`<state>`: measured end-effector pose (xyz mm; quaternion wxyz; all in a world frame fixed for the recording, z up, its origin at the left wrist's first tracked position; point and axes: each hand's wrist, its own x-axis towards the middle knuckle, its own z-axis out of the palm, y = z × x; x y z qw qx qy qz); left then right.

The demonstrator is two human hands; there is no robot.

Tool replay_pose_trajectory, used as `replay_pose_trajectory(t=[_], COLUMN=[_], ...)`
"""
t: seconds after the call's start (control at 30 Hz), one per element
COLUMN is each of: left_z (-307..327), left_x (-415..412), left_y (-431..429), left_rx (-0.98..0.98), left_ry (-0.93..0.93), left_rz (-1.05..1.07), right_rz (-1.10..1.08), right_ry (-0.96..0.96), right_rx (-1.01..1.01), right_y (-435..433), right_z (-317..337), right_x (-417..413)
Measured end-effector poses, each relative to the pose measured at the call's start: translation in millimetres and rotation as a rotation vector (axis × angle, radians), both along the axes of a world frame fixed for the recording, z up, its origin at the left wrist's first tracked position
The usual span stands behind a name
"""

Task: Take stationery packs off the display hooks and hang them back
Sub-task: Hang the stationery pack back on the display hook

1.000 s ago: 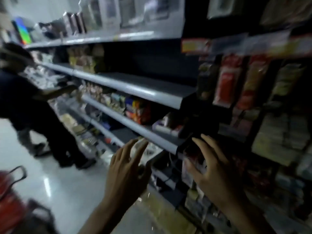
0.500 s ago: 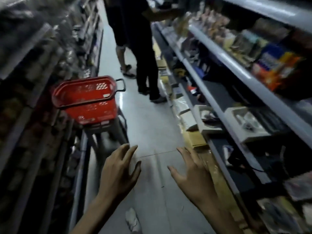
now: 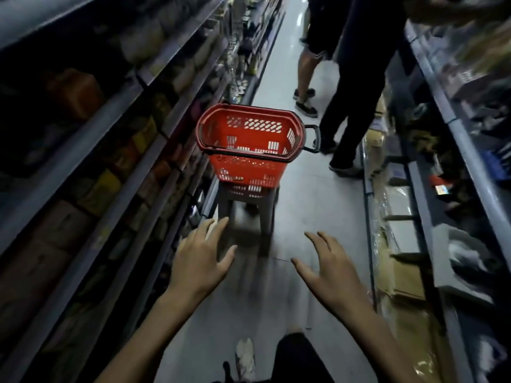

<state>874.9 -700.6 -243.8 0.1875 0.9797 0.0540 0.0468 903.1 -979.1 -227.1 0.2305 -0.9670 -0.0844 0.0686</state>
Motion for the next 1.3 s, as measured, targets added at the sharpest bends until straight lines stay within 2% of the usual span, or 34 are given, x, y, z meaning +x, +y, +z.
replay_pose_trajectory(t=[0.2, 0.37, 0.53, 0.73, 0.93, 1.1, 1.3], left_z=[-22, -50, -64, -86, -122, -162, -198], left_x=[75, 170, 272, 371, 440, 491, 531], left_y=[27, 38, 49, 72, 122, 162, 181], left_rx=[0.012, 0.111, 0.138, 0.194, 0.182, 0.181, 0.043], left_ry=[0.055, 0.064, 0.142, 0.142, 0.027, 0.000, 0.073], left_rz=[0.059, 0.039, 0.066, 0.065, 0.108, 0.053, -0.066], right_rz=[0.034, 0.070, 0.050, 0.012, 0.034, 0.036, 0.244], right_ry=[0.073, 0.101, 0.060, 0.034, 0.084, 0.191, 0.303], right_rx=[-0.017, -0.025, 0.024, 0.003, -0.024, -0.055, -0.202], right_y=[28, 40, 58, 84, 113, 136, 166], right_z=[-20, -42, -61, -95, -143, -174, -205], right_x=[81, 179, 301, 411, 485, 528, 574])
